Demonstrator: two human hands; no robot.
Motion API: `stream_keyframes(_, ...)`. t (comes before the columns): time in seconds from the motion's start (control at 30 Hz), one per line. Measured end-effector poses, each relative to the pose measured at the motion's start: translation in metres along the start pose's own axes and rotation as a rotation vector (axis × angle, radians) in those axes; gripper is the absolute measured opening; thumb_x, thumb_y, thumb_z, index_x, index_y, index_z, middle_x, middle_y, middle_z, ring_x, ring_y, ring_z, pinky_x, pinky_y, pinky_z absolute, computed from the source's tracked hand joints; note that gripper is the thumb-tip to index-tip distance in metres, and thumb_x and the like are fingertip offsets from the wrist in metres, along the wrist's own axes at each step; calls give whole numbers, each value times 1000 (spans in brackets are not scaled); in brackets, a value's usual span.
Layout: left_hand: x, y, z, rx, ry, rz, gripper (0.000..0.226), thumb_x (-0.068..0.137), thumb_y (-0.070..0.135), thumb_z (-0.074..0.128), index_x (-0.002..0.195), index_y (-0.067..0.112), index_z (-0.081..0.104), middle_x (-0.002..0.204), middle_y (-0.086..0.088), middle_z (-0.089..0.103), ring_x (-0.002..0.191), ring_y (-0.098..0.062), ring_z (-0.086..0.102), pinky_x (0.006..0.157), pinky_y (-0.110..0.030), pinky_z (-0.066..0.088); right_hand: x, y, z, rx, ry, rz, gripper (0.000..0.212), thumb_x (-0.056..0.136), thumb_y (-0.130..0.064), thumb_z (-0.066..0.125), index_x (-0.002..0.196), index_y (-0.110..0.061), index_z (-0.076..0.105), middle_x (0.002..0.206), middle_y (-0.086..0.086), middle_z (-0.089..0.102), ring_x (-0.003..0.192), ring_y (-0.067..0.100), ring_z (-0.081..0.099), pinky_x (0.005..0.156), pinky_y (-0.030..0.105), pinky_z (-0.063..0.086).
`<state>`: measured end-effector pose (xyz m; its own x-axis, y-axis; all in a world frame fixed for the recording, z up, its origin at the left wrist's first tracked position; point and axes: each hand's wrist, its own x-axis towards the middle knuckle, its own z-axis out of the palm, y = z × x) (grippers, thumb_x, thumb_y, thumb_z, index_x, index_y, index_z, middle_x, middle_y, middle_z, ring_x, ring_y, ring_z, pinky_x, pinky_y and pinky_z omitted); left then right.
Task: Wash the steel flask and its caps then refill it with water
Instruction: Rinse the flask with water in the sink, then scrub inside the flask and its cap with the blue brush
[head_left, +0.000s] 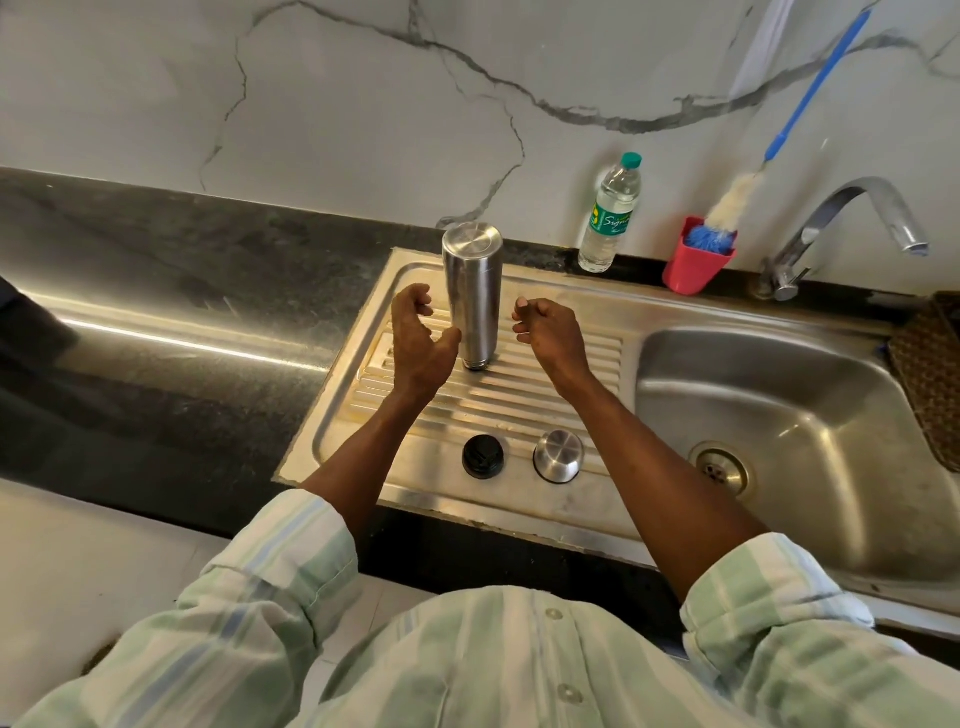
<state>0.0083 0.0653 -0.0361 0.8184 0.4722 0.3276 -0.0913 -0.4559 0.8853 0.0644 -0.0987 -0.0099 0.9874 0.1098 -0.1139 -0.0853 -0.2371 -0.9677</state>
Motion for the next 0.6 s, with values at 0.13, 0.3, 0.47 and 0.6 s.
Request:
stream_keyframes(0.13, -16, 9, 9, 52, 140, 103, 24, 71, 3, 59, 91, 12, 49, 80, -5, 48, 69, -14, 45, 58, -29, 42, -5, 6, -11, -32, 10, -12, 17, 95, -23, 57, 86, -15, 68, 82, 1, 70, 76, 17, 66, 83, 46, 57)
stream_keyframes(0.3, -37, 18, 30, 175, -30, 321, 7, 76, 8, 62, 74, 6, 56, 63, 1, 54, 53, -17, 50, 49, -26, 42, -9, 13, -28, -95, 81, -18, 17, 90, -12, 54, 79, -18, 66, 75, -2, 66, 71, 18, 63, 74, 46, 58)
stream_keyframes(0.47, -50, 36, 63, 193, -187, 282, 4, 73, 7, 61, 75, 7, 58, 62, -1, 58, 52, -16, 51, 50, -27, 42, -12, 24, -57, -155, 154, -8, 15, 92, -15, 56, 83, -15, 69, 75, -6, 65, 74, 18, 64, 74, 43, 58)
stream_keyframes(0.6, -49, 52, 96, 191, -319, 161, 9, 79, 6, 64, 85, 12, 61, 76, 4, 58, 65, -10, 49, 60, -25, 39, -15, 34, -92, -237, 273, -15, 19, 84, -2, 51, 87, -14, 66, 90, 1, 67, 82, 18, 61, 79, 35, 53)
